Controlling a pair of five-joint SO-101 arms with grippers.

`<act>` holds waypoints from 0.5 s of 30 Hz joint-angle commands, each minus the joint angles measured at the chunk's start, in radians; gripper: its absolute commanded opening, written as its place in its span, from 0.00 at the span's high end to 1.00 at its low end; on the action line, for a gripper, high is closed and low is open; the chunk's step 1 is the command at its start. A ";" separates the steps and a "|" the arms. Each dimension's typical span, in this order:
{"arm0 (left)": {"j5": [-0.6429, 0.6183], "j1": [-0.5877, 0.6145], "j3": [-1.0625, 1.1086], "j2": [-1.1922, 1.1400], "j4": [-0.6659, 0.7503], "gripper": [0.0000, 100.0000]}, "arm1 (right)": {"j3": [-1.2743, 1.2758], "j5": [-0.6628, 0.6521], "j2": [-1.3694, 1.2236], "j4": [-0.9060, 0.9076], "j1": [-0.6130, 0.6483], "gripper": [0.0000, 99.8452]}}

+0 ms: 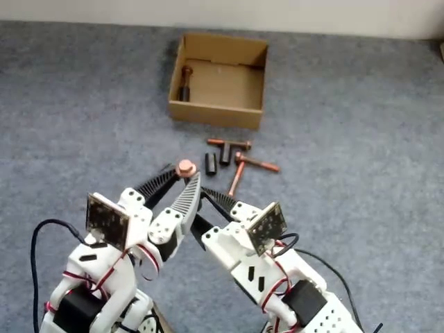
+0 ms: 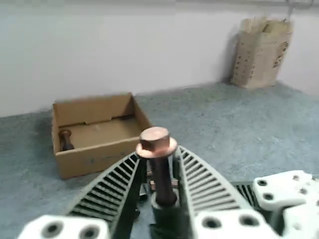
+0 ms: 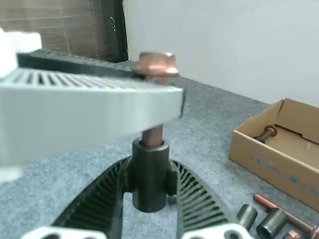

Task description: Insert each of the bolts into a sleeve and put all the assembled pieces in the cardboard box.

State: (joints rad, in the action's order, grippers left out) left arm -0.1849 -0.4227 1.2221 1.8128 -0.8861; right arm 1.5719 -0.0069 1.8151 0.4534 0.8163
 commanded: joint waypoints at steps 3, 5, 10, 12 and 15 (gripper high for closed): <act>0.000 0.087 -0.007 0.008 -0.011 0.85 | -0.058 0.009 0.016 -0.025 -0.013 1.00; 0.002 0.087 -0.005 0.008 -0.011 0.85 | -0.058 0.008 0.016 -0.025 -0.013 1.00; 0.000 0.085 -0.019 0.007 -0.051 0.79 | -0.056 0.008 0.016 -0.025 -0.013 1.00; 0.000 0.077 -0.044 0.007 -0.084 0.79 | -0.056 0.008 0.016 -0.025 -0.013 1.00; 0.000 0.077 -0.076 0.005 -0.121 0.78 | -0.056 0.008 0.016 -0.027 -0.013 1.00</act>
State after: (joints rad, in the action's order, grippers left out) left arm -0.1803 -0.3521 1.2129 1.8128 -0.9689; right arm 1.5673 -0.0054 1.8151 0.4534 0.8178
